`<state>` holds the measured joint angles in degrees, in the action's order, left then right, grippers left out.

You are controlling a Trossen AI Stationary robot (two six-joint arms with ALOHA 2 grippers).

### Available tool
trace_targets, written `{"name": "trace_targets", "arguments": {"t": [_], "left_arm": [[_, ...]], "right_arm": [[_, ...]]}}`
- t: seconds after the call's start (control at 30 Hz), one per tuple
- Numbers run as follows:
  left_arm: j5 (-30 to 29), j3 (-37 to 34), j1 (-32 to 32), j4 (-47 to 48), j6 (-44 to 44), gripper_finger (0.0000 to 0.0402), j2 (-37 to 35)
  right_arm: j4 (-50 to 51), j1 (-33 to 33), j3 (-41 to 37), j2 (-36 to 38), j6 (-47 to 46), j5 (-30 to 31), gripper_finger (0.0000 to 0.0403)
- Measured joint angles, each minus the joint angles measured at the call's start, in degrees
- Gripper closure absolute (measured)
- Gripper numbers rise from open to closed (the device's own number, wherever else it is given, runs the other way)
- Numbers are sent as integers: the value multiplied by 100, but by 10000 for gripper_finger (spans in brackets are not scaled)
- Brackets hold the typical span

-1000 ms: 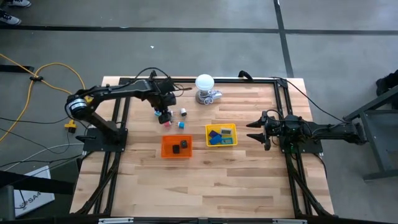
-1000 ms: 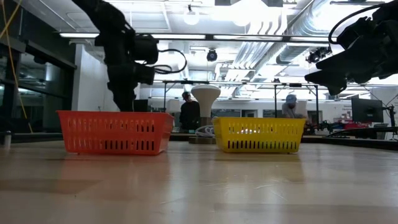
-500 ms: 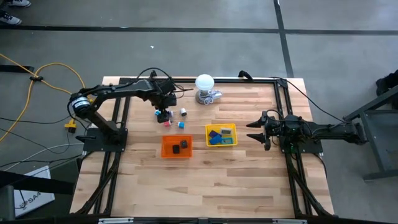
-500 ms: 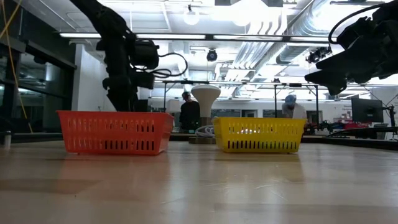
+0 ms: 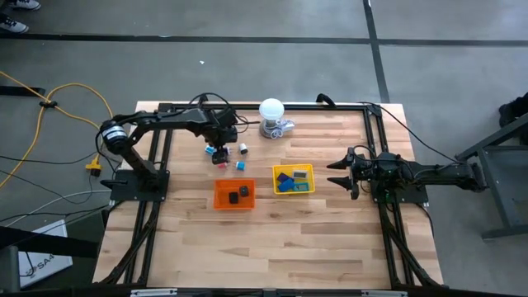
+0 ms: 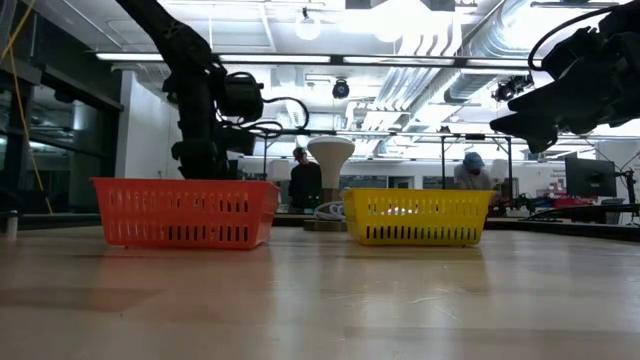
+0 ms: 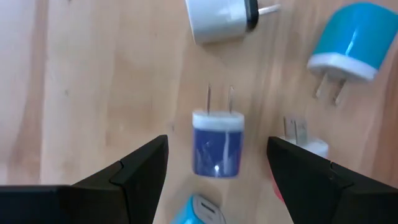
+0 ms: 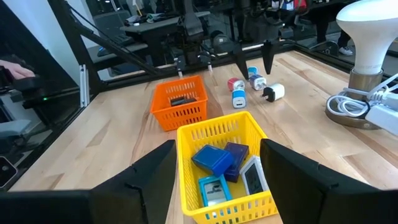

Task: Pick & Place Office items
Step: Put the dark blue charger adapter into the orange bin

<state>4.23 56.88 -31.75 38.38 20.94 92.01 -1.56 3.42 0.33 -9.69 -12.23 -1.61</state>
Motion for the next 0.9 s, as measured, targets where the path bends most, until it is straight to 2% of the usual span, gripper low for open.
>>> {"name": "trace_targets", "arguments": {"t": [0.4,0.7,0.9], "left_arm": [[-13,0,0,-104,-12,139,203],[-85,0,0,-136,4,167,312],[-96,0,0,-143,4,200,312]], "right_arm": [[-15,2,1,-1,1,-4,183],[-22,2,0,0,1,-4,183],[-24,0,1,0,0,-4,183]]}}
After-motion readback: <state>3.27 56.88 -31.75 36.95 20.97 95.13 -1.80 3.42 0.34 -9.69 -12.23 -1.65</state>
